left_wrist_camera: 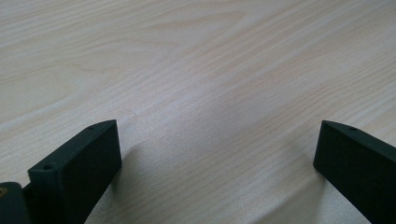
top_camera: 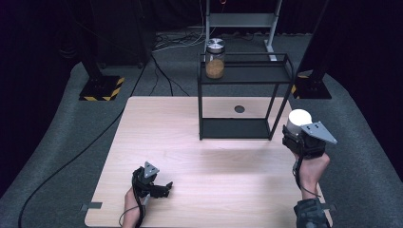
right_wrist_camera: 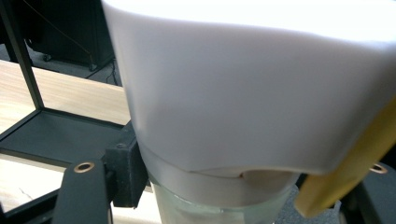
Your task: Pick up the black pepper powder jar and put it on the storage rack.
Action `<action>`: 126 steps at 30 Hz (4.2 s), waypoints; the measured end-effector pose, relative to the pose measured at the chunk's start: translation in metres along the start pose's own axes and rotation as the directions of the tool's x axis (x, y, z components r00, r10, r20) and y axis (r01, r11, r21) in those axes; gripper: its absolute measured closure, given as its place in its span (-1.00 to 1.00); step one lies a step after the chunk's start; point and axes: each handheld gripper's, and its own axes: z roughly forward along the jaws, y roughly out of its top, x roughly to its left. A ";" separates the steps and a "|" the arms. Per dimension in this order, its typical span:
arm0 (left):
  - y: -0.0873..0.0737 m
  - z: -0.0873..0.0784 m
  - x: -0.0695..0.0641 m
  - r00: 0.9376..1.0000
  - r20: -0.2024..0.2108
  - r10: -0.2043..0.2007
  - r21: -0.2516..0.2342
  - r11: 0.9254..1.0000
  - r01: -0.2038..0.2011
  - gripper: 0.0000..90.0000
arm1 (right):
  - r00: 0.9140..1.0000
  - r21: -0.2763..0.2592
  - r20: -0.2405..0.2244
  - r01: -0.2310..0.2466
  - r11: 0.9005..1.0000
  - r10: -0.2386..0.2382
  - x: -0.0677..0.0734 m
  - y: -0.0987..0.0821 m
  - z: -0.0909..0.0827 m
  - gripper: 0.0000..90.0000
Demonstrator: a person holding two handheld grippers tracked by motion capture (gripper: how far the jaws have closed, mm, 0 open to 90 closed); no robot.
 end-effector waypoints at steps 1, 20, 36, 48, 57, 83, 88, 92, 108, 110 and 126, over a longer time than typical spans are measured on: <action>0.000 0.000 0.000 1.000 0.000 0.000 0.000 1.000 0.000 -0.99 | 1.000 -0.003 0.002 0.003 1.000 -0.003 0.000 0.002 -0.001 -0.34; 0.000 0.000 0.000 1.000 0.000 -0.002 0.001 1.000 0.002 -0.99 | 0.998 -0.040 -0.007 0.069 0.997 -0.069 0.005 0.027 -0.001 -0.34; 0.000 0.000 0.000 1.000 0.001 -0.002 0.001 1.000 0.002 -0.99 | 0.994 -0.073 -0.030 0.103 0.992 -0.106 0.008 0.050 0.002 -0.34; 0.000 0.000 0.000 1.000 0.001 -0.001 0.001 1.000 0.001 -0.99 | 0.992 -0.079 -0.081 0.088 0.993 -0.094 0.005 0.063 0.007 -0.34; 0.000 0.000 0.000 1.000 0.001 -0.001 0.001 1.000 0.001 -0.99 | 0.991 -0.087 -0.079 0.098 0.991 -0.105 0.004 0.073 0.008 -0.34; 0.000 0.000 0.000 1.000 0.001 0.001 0.000 1.000 -0.001 -0.99 | 0.991 -0.126 -0.116 0.052 0.991 -0.067 -0.014 0.102 0.007 -0.34; 0.000 0.000 0.000 1.000 0.001 0.001 0.000 1.000 -0.001 -0.99 | 0.991 -0.128 -0.120 0.047 0.991 -0.062 -0.018 0.107 0.008 -0.34; 0.000 0.000 0.000 1.000 0.002 0.002 0.000 1.000 -0.002 -0.99 | 0.991 -0.125 -0.124 0.034 0.992 -0.050 -0.022 0.111 0.010 -0.34; 0.000 0.000 0.000 1.000 0.003 0.001 0.000 1.000 -0.001 -0.99 | 0.990 -0.123 -0.141 0.011 0.992 -0.028 -0.029 0.133 0.021 -0.34; 0.000 0.000 0.001 1.000 0.004 0.002 0.000 1.000 -0.002 -0.99 | 0.989 -0.123 -0.142 0.013 0.992 -0.030 -0.029 0.135 0.022 -0.34; 0.000 0.000 0.001 1.000 0.008 0.006 0.001 1.000 -0.006 -0.99 | 0.990 -0.098 -0.142 -0.005 0.995 -0.009 -0.032 0.158 0.043 -0.34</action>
